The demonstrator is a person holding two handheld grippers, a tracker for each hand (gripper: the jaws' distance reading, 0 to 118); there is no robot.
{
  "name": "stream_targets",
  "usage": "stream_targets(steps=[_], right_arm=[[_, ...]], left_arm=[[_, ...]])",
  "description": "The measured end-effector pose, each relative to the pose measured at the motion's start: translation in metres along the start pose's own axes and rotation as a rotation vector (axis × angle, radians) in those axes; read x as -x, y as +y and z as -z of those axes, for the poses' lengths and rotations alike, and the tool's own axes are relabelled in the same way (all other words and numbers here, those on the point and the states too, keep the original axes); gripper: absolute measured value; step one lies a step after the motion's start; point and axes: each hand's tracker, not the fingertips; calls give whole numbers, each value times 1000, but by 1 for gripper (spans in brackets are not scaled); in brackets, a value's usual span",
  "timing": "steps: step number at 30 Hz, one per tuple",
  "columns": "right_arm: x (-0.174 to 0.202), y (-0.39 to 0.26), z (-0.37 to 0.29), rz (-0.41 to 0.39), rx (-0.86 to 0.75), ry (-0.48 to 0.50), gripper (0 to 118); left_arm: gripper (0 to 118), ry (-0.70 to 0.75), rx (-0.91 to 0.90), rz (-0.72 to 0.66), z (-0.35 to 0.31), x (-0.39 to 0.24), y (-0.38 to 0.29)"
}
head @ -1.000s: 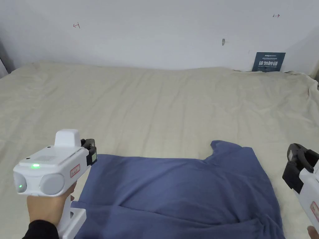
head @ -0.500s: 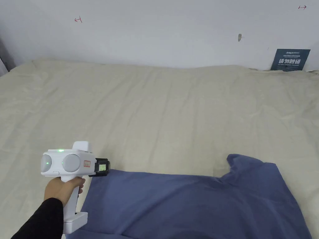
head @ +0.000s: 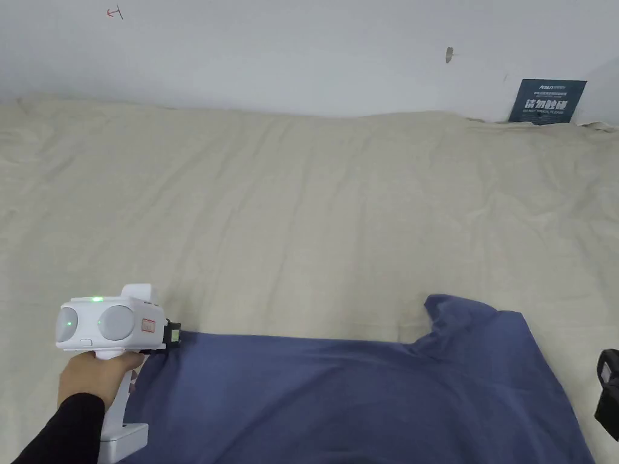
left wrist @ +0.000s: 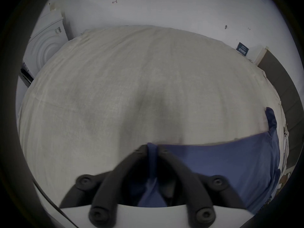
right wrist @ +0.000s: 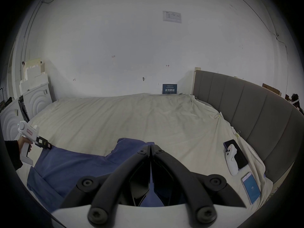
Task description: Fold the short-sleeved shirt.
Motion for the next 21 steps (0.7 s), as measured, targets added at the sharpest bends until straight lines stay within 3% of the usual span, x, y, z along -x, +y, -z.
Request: stream_targets(steps=[6, 7, 9, 10, 11, 15, 18, 21], right_arm=[[-4, 12, 55, 13, 141, 45, 3], [-17, 6, 79, 38, 165, 40, 11], [-24, 6, 107, 55, 259, 37, 61], [-27, 5, 121, 58, 286, 32, 79], [-19, 7, 128, 46, 321, 35, 87], [-19, -5, 170, 1, 437, 18, 87], [-15, -19, 190, 25, 522, 16, 86], [-8, -30, 198, 32, 571, 0, 67]], left_arm=[[0, -40, -79, 18, -21, 0, -2], [0, -70, -99, 18, -31, 0, -4], [0, -88, -133, 33, -55, -6, -10], [0, -93, -148, 49, -65, -7, -12], [0, -98, -166, 56, -73, -7, -14], [0, -110, -190, 68, -98, -8, -21], [0, -118, -198, 67, -105, -6, -23], [0, -118, -196, 66, -107, -4, -25]])
